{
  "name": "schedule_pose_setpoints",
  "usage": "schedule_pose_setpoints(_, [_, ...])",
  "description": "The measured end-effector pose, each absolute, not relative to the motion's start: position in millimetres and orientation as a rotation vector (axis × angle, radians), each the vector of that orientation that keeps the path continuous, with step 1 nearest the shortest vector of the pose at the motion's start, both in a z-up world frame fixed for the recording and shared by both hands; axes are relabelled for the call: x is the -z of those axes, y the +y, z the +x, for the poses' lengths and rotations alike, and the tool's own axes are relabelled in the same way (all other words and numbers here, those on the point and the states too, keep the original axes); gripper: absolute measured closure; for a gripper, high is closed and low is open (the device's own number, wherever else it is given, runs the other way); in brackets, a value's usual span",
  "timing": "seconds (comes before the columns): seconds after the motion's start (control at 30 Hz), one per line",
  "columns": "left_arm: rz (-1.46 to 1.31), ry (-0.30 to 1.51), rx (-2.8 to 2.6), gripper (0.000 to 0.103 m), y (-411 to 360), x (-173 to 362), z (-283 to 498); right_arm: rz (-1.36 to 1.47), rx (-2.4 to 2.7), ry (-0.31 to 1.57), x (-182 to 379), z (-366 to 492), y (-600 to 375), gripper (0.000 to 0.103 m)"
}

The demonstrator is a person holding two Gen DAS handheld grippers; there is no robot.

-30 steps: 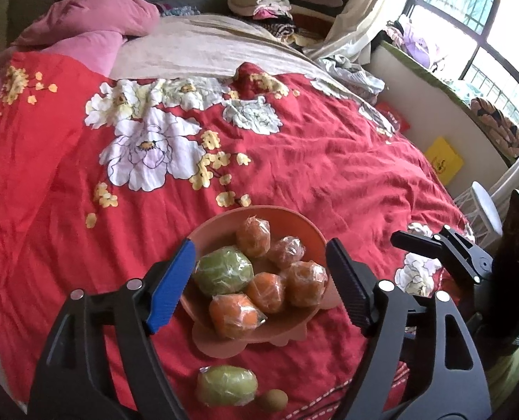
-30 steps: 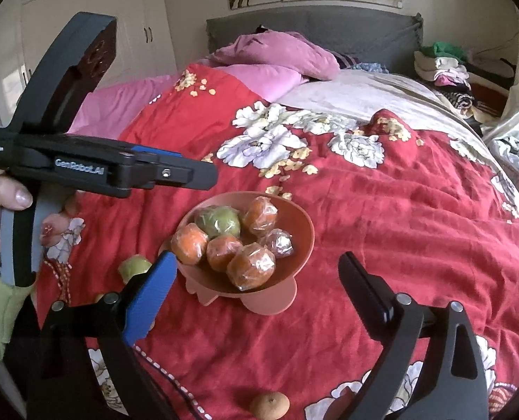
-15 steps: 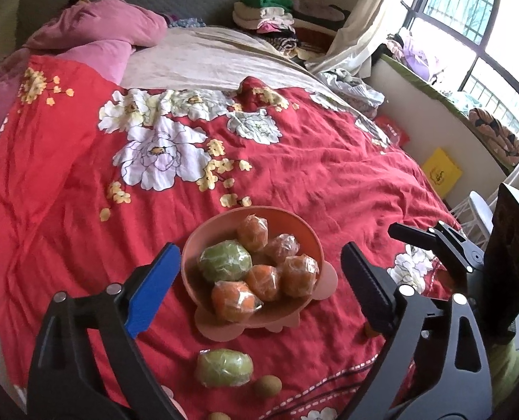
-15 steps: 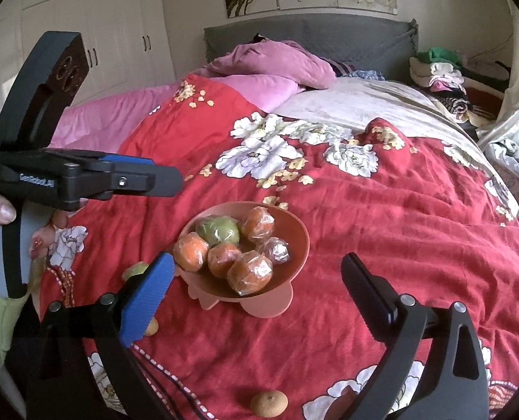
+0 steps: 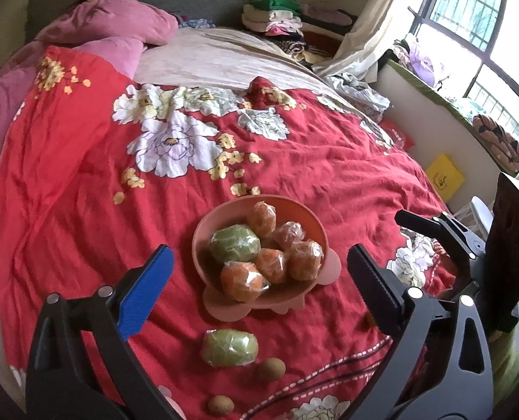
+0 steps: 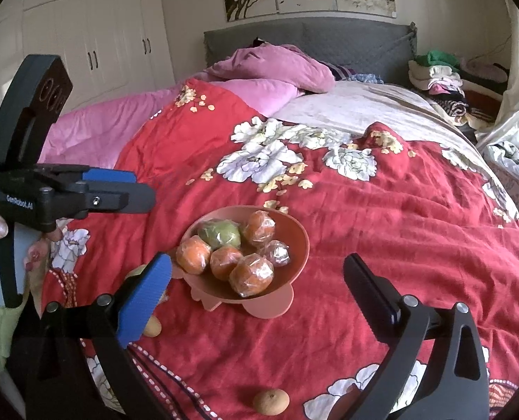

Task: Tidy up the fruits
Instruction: 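Withdraw both open tools away from the filled bowl, then move both open tools toward the small brown round fruits on the bedspread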

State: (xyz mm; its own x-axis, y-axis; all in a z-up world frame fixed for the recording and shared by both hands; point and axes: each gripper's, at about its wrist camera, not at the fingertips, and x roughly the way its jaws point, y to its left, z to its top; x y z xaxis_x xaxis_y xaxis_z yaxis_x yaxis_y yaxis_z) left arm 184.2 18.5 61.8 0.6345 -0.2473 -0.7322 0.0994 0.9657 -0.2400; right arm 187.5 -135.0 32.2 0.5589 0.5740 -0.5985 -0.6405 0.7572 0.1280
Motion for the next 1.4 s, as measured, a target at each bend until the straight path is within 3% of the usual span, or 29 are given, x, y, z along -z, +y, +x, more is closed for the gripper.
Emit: schedule_pose_setpoints(1.4, [-0.098, 0.877, 0.082, 0.01, 49.2, -25.5, 81.9, -0.175, -0.808, 0.676, -25.3, 145.7, -112.6, 0.005])
